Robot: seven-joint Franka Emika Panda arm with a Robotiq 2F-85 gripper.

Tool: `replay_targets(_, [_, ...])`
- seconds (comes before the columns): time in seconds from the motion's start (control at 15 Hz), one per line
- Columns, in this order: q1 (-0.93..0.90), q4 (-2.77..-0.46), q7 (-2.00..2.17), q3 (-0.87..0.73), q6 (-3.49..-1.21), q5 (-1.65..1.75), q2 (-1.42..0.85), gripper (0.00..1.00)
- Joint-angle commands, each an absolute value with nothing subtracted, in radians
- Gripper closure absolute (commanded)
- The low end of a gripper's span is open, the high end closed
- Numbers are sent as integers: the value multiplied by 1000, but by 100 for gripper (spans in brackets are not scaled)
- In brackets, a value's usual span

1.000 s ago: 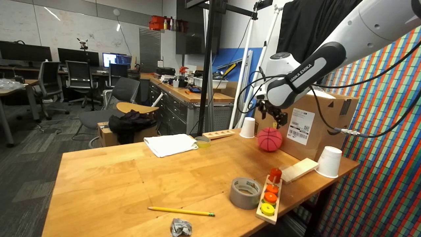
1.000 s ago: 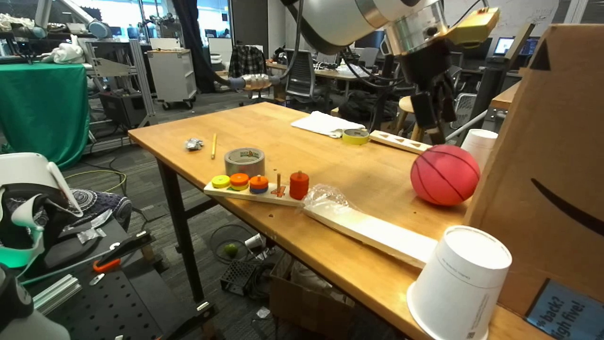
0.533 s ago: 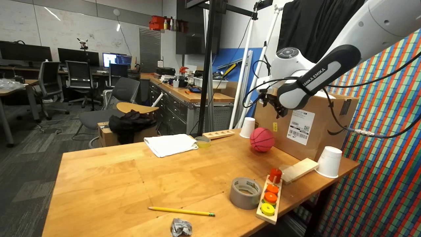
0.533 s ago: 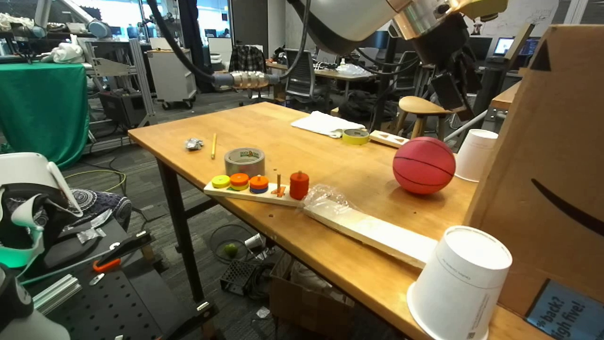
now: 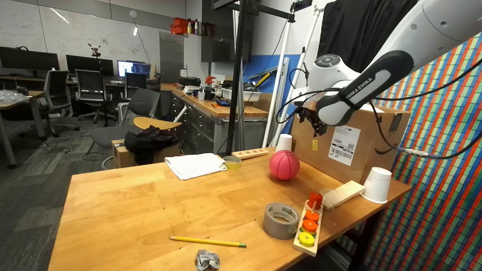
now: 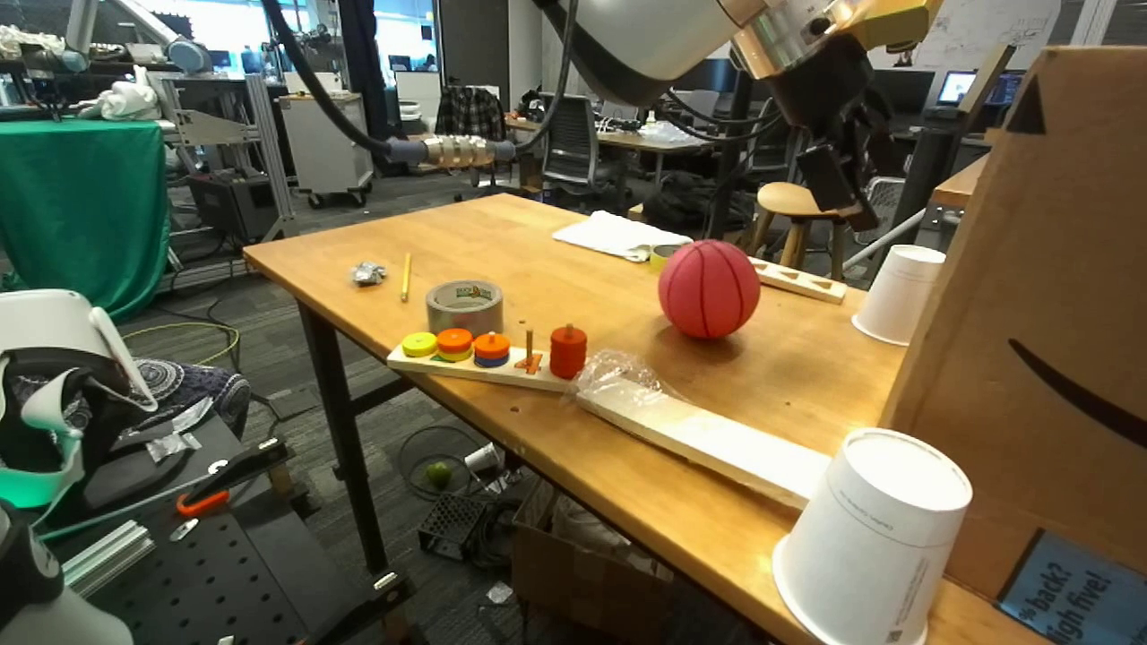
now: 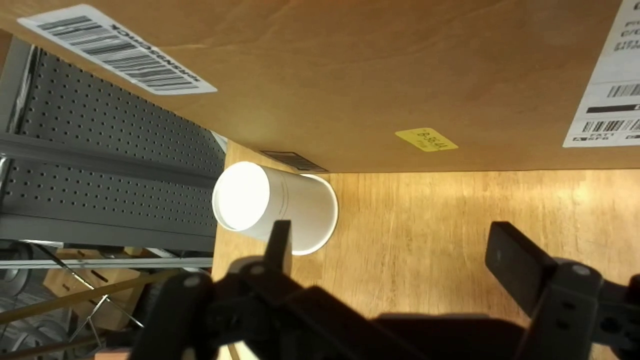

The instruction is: Push the basketball between the two cups

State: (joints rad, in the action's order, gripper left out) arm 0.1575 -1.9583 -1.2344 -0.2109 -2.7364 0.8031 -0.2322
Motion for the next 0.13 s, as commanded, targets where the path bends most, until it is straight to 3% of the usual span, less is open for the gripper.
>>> replay_targets(0.0, [174, -1957, -1235, -193, -2732, 805, -231, 0])
replay_targets(0.07, [174, -1957, -1235, -193, -2732, 805, -231, 0])
